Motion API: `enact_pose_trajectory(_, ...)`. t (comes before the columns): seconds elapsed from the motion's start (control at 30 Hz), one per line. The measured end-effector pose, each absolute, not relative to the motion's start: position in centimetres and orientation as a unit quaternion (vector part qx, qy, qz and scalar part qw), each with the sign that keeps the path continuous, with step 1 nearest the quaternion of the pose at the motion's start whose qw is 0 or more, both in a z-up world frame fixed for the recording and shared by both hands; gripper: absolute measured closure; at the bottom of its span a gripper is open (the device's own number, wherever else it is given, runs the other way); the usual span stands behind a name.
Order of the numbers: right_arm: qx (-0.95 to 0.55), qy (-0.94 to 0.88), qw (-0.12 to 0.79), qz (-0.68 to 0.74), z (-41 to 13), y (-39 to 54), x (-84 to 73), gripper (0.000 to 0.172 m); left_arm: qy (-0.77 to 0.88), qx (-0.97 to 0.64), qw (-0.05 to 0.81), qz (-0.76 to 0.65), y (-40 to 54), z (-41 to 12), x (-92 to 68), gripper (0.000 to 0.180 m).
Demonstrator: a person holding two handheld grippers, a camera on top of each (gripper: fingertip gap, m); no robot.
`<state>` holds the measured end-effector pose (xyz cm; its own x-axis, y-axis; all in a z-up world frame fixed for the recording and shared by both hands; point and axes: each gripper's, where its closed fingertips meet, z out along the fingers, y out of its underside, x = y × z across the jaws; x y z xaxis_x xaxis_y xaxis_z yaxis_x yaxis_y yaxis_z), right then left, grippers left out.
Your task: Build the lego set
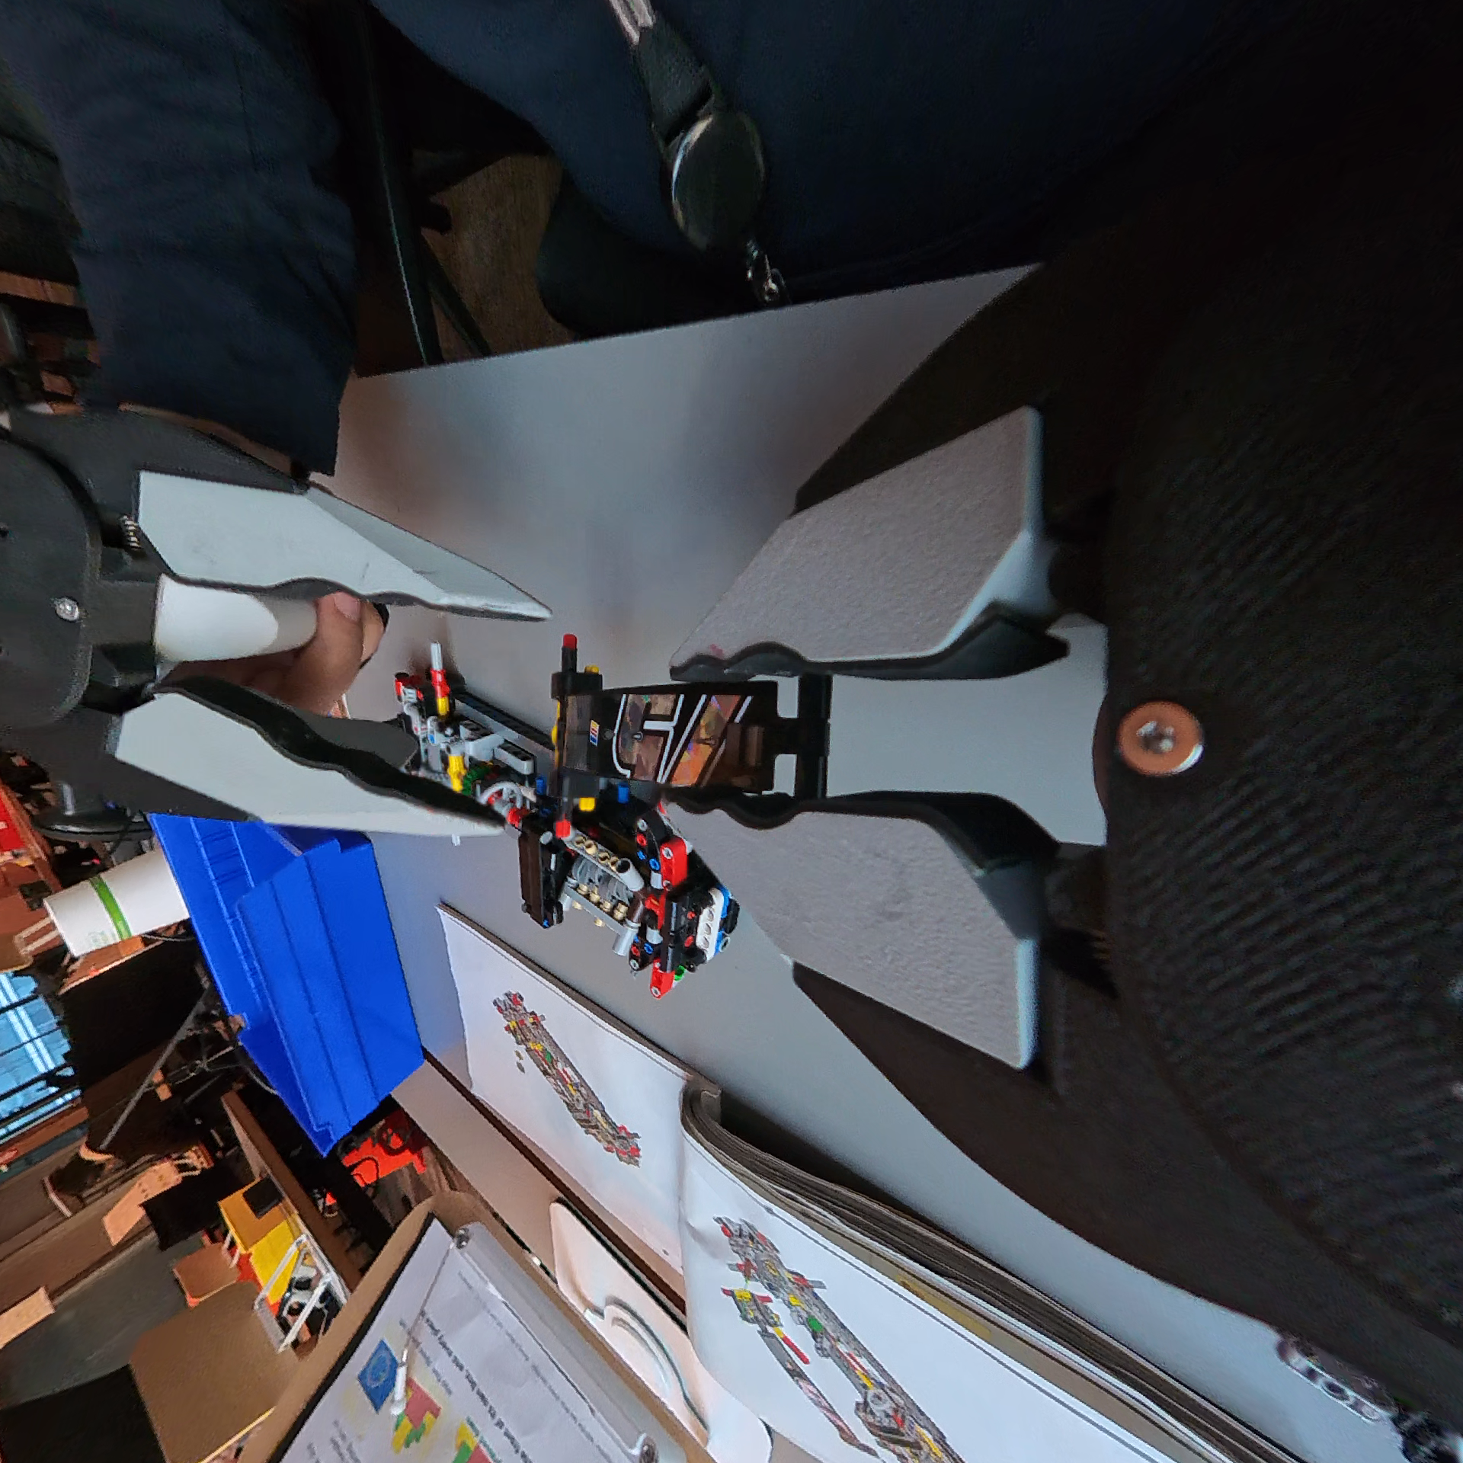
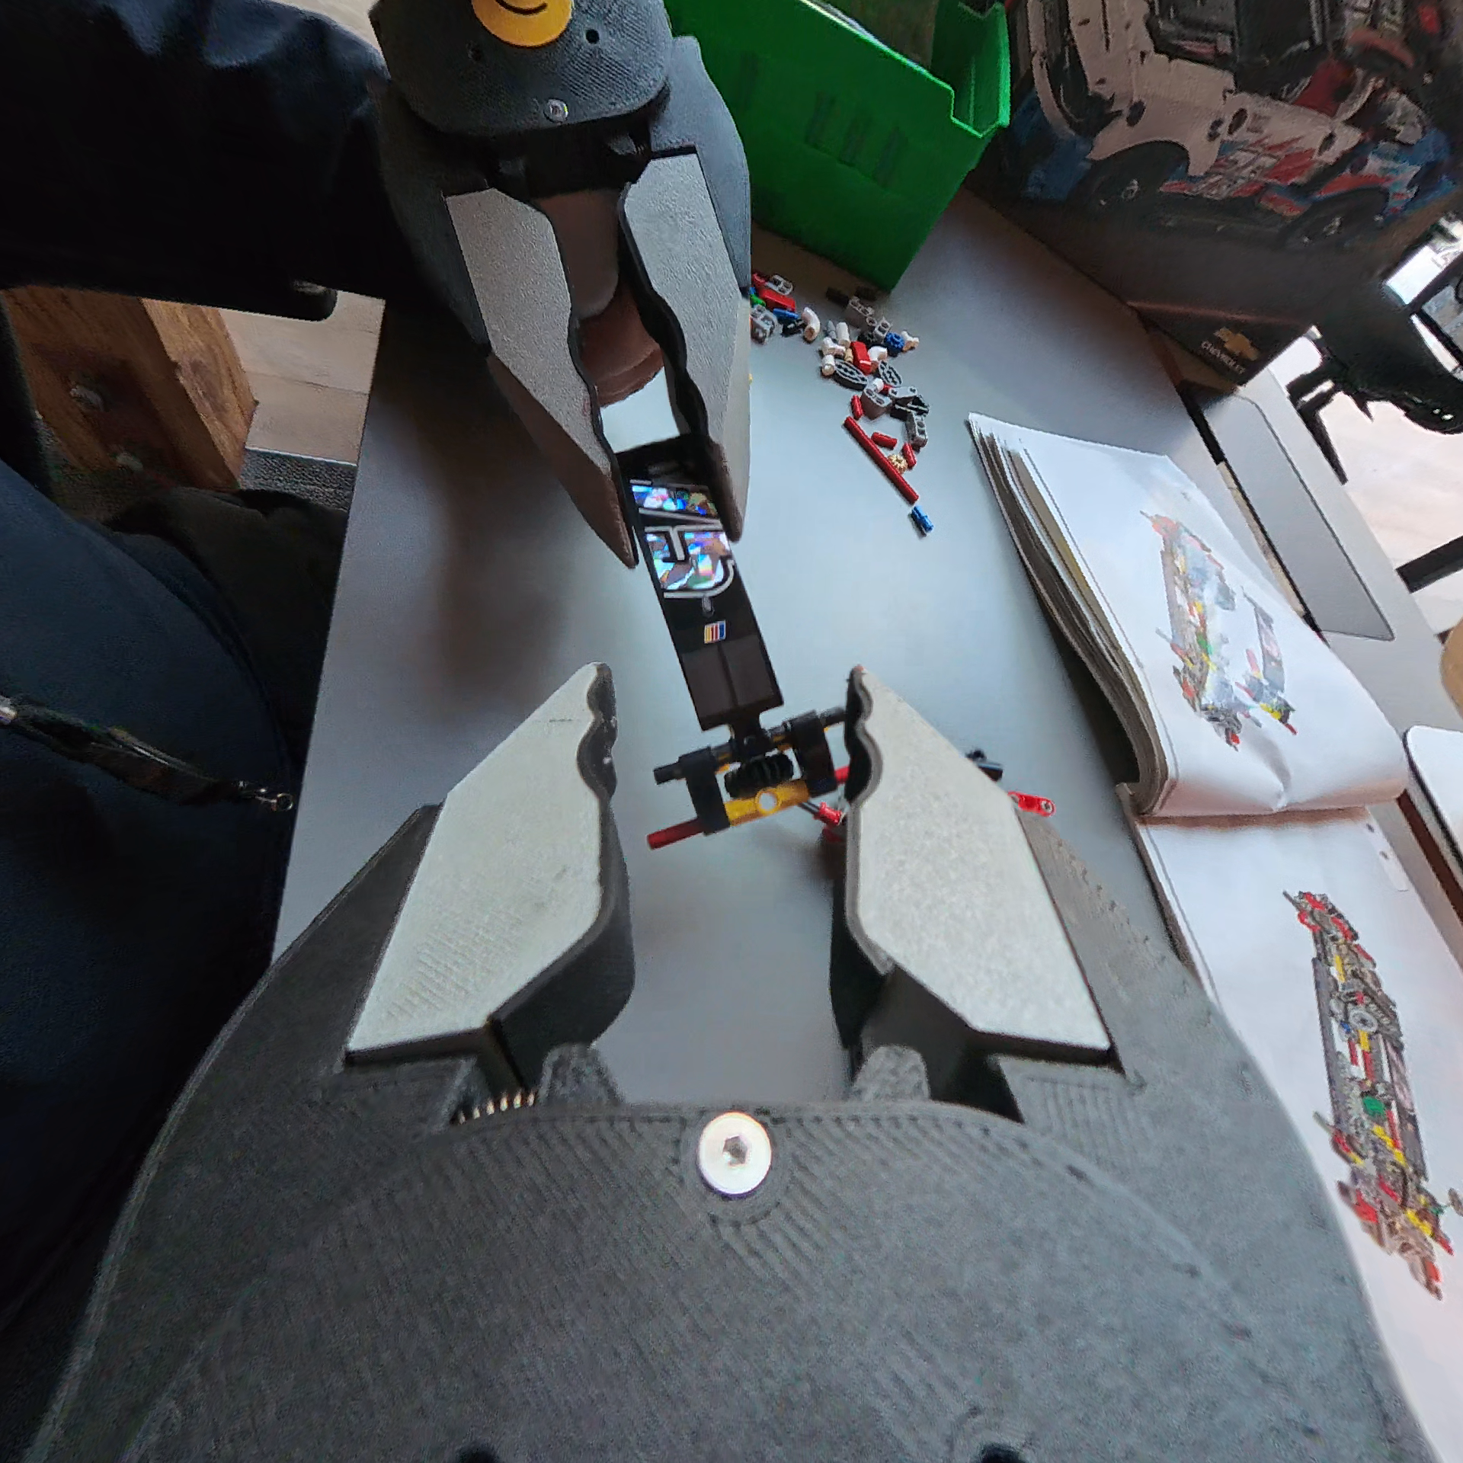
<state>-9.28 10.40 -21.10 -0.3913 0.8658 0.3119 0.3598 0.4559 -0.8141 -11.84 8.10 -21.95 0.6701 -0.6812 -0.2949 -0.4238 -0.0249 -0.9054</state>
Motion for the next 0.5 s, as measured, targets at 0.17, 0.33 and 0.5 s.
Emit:
enact_pose_trajectory(0.17,-0.382,-0.782,0.368,0.326,-21.0,8.7,-10.1,0.117,0.401,-0.7,0.58,-0.117,7.9,-22.0,-10.8,0.157)
enact_pose_trajectory(0.33,-0.389,-0.806,0.348,0.279,-22.7,8.6,-10.4,0.139,0.407,-0.693,0.583,-0.122,7.6,-21.9,-9.9,0.157)
enact_pose_trajectory(0.5,-0.398,-0.805,0.327,0.297,-23.2,8.4,-10.1,0.144,0.397,-0.698,0.579,-0.141,7.7,-22.2,-9.6,0.157)
